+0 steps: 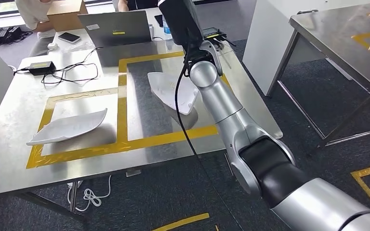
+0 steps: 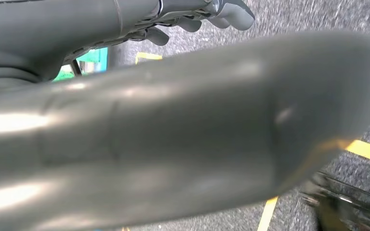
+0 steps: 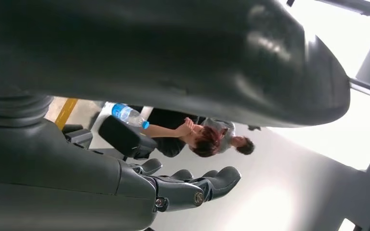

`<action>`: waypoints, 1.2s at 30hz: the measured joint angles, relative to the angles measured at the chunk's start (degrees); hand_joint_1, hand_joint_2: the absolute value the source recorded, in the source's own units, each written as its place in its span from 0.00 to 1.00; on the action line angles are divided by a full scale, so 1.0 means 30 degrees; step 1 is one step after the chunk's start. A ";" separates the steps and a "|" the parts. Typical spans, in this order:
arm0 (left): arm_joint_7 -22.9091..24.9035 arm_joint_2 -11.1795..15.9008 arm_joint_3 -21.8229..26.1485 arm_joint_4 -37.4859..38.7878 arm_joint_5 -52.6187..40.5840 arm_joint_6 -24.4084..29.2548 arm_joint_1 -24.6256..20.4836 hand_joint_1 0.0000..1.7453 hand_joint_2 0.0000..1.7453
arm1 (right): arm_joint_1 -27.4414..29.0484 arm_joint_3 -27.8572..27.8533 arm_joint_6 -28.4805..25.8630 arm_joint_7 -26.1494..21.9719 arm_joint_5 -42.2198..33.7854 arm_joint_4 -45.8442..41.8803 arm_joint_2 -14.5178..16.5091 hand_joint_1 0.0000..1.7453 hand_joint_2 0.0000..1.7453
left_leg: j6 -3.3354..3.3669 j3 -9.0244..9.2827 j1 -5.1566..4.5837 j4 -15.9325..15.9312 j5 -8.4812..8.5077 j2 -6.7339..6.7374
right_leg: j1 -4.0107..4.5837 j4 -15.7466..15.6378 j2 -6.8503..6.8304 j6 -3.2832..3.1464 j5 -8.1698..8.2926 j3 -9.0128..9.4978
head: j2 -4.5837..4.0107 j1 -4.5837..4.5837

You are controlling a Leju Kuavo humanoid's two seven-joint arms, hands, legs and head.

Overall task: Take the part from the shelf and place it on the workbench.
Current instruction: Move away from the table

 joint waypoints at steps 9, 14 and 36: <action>-0.0237 -0.0244 0.0454 0.0025 0.0534 0.0000 0.0513 0.00 0.00 | 0.2133 0.0195 -0.1117 -0.0033 -0.0904 -0.5199 -0.0949 0.00 0.00 | 0.0701 0.3767 -0.0339 -0.4702 0.1121 -0.0032 | 0.0081 -0.0162 -0.0036 0.0719 0.1251 -0.0848 | 0.0002 0.0051; -0.0131 -0.0408 0.0561 0.0031 0.0537 0.0000 0.0635 0.00 0.00 | 0.2913 0.0230 -0.1403 0.0064 -0.0789 -0.6825 -0.1516 0.00 0.00 | 0.1338 0.2867 -0.0239 -0.4934 0.2206 0.0112 | 0.0028 0.2693 -0.0039 0.1112 -0.1687 -0.1933 | -0.0002 0.0075; -0.0264 -0.0962 0.0865 0.0047 0.0416 0.0000 0.0848 0.00 0.00 | 1.0385 -0.2475 -0.2611 -0.2087 0.0342 -1.4836 -0.2700 0.00 0.00 | 0.0179 0.3457 -0.0055 -0.3105 0.1152 0.0023 | 0.0105 -0.0462 -0.0164 0.0375 0.0803 -0.0377 | 0.0000 0.0049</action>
